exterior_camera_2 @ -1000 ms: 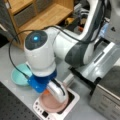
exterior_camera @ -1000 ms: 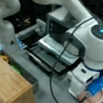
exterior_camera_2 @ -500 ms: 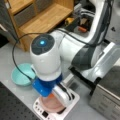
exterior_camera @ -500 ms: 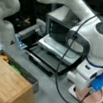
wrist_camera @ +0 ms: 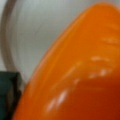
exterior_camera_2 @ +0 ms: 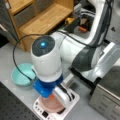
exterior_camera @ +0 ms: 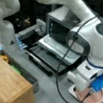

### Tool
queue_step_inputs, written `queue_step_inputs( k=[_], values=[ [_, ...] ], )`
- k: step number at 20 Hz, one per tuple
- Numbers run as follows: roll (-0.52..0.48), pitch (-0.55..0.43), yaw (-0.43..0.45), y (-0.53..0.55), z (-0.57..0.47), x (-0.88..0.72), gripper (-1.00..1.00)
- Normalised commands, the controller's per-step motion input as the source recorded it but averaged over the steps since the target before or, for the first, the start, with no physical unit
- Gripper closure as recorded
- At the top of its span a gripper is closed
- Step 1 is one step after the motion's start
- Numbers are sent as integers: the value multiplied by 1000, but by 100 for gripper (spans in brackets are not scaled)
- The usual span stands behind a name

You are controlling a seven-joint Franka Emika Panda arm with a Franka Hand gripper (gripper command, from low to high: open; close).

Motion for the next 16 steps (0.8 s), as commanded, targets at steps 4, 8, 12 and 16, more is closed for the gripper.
queue_step_inputs(
  k=[4,8,12,16],
  values=[
    [-265,69,42,35,-57,243,100],
    [-277,74,47,50,-21,194,100],
    [-276,71,48,68,35,157,100],
    [-281,63,49,58,47,129,100]
  ],
)
